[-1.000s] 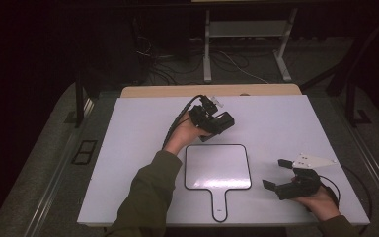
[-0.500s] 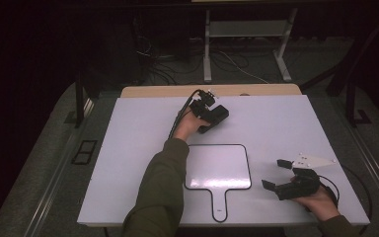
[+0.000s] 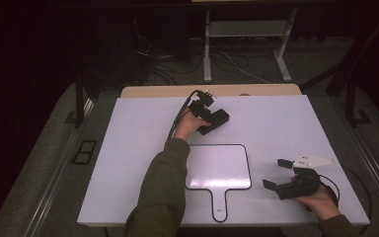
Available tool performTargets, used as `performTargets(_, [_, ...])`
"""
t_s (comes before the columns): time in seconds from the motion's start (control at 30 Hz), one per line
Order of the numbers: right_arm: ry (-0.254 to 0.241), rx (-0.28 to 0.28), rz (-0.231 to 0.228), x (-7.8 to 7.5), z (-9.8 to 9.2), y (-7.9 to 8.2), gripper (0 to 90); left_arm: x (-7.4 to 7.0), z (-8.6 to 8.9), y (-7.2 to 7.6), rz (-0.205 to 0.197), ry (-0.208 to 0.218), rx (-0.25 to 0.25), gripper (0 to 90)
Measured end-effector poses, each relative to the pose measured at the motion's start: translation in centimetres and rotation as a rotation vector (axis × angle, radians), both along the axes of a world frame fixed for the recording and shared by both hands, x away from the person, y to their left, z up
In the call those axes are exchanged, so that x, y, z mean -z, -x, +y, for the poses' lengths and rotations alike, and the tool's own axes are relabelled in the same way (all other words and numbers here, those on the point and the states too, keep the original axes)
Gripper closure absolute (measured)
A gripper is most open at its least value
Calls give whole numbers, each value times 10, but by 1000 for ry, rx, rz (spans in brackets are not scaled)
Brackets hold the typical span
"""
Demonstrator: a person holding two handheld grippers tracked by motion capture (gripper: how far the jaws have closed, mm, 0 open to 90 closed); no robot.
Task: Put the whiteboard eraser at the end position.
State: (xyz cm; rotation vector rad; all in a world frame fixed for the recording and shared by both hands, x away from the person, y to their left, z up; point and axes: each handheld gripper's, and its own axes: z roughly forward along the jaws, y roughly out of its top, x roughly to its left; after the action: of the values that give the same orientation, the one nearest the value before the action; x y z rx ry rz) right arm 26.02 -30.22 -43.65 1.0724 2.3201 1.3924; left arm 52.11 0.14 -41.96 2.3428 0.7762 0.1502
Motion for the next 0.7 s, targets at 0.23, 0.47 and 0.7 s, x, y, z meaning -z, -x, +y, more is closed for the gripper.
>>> performTargets(0.23, [9, 3, -7, 0, 2, 1, 0, -12, 11, 18, -45, 94, -25, 229])
performTargets(0.47, [13, 6, -15, 0, 3, 0, 0, -23, 30, 45, -87, 129, 15, 198])
performTargets(0.7, [18, 3, -5, 2, 4, -2, 0, -28, 42, 72, -107, 148, 27, 143])
